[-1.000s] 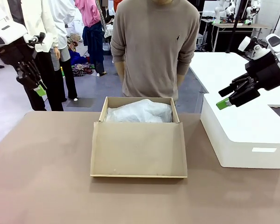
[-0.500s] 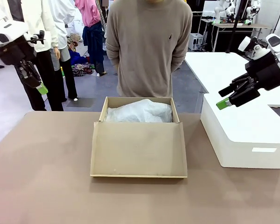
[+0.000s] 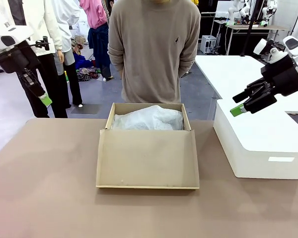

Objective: Pack the shoes into the box.
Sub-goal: Close the Shoes Box.

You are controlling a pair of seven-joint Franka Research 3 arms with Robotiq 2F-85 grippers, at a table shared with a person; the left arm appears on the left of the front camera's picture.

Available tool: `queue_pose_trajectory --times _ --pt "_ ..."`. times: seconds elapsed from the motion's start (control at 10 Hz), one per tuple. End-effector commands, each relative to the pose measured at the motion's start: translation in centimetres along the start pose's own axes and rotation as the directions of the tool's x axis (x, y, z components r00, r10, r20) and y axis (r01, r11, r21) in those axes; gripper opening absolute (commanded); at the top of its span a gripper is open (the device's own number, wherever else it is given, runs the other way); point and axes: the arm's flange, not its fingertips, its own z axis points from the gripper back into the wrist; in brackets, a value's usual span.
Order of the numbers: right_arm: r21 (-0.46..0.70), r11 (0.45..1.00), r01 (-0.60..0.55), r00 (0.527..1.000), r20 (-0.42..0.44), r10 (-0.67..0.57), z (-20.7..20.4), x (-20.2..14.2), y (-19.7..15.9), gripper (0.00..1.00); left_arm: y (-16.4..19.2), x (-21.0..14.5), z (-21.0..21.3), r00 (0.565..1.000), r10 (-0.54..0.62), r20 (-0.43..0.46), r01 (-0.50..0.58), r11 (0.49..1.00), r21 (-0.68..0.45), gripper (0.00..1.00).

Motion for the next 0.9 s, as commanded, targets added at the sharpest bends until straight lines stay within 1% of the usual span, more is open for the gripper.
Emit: queue_pose_trajectory --times 0.0,0.2,0.3,0.4,0.5,0.7,0.8 --pt "0.012 1.0 -0.02 0.999 0.041 0.019 -0.3 0.0 -0.2 1.0 -0.1 0.1 0.3 0.999 -0.043 0.006 0.042 0.999 0.008 0.0" --pt "0.012 1.0 -0.02 0.999 0.041 0.019 -0.3 0.0 -0.2 1.0 -0.1 0.1 0.3 0.999 -0.043 0.006 0.042 0.999 0.008 0.0" --pt "0.012 1.0 -0.02 0.999 0.041 0.019 -0.3 0.0 -0.2 1.0 -0.1 0.2 0.1 1.0 -0.021 0.001 0.021 1.0 0.003 0.0" --pt "0.012 1.0 -0.02 0.999 0.041 0.019 -0.3 0.0 -0.2 1.0 0.1 0.3 -1.1 0.999 0.034 0.017 -0.034 0.999 0.02 0.0" --pt "0.012 1.0 -0.02 0.999 0.041 0.019 -0.3 0.0 -0.2 1.0 0.2 0.2 -2.4 0.992 0.098 0.078 -0.099 0.995 0.006 0.0" --pt "0.012 1.0 -0.02 0.999 0.041 0.019 -0.3 0.0 -0.2 1.0 0.0 0.0 -4.8 0.98 0.158 0.121 -0.16 0.987 0.001 0.0" --pt "0.012 1.0 -0.02 0.999 0.041 0.019 -0.3 0.0 -0.2 1.0 0.0 -0.5 -6.4 0.976 0.179 0.127 -0.177 0.984 -0.029 0.0"
